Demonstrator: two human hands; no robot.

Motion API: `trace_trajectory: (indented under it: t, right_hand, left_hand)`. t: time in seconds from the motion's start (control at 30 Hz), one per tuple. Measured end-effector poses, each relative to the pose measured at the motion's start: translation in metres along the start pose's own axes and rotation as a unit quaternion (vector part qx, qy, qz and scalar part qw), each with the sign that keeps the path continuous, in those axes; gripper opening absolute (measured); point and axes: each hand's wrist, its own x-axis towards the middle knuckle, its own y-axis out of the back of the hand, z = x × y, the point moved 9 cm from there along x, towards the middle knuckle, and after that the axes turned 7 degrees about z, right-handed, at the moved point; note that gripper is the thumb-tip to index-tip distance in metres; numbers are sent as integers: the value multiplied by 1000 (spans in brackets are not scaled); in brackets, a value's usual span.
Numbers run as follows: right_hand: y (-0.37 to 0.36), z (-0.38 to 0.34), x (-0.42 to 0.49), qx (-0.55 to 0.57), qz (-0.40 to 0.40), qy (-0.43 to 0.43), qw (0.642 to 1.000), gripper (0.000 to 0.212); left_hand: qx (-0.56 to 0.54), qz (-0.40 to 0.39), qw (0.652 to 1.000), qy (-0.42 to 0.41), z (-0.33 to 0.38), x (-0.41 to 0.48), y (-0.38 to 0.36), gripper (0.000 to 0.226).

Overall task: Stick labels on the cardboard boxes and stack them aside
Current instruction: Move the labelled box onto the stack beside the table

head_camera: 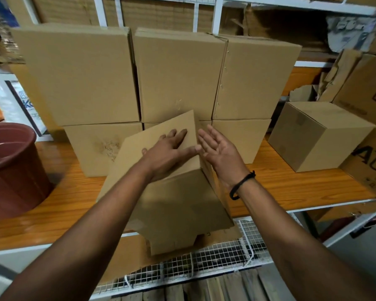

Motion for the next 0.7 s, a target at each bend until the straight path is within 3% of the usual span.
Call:
trace_trajectory:
  t: [0.13, 0.33, 0.43, 0.57, 0.63, 0.7]
  right_hand:
    - [2, 8, 9, 34, 14, -17, 999, 83]
    - [37, 49, 10, -232, 80, -23, 969, 72]
    - [62, 83, 6, -292, 82, -80, 950, 61]
    - [62, 118, -8, -229, 34, -176, 957, 68]
    - [58, 120, -5, -183, 46, -154, 970, 69]
    - [53, 103, -3, -208, 73, -104, 970, 66]
  left_hand:
    - [-92, -7, 995, 40, -10, 4, 11, 113]
    - [-142, -10, 990, 13, -22, -3, 22, 105]
    - [-184, 1, 983, 11, -34, -5, 33, 95]
    - [-240, 2, 971, -2, -46, -8, 44, 92]
    - [-262, -10, 965, -8, -51, -8, 47, 91]
    - [-302, -18, 953, -10, -57, -11, 49, 92]
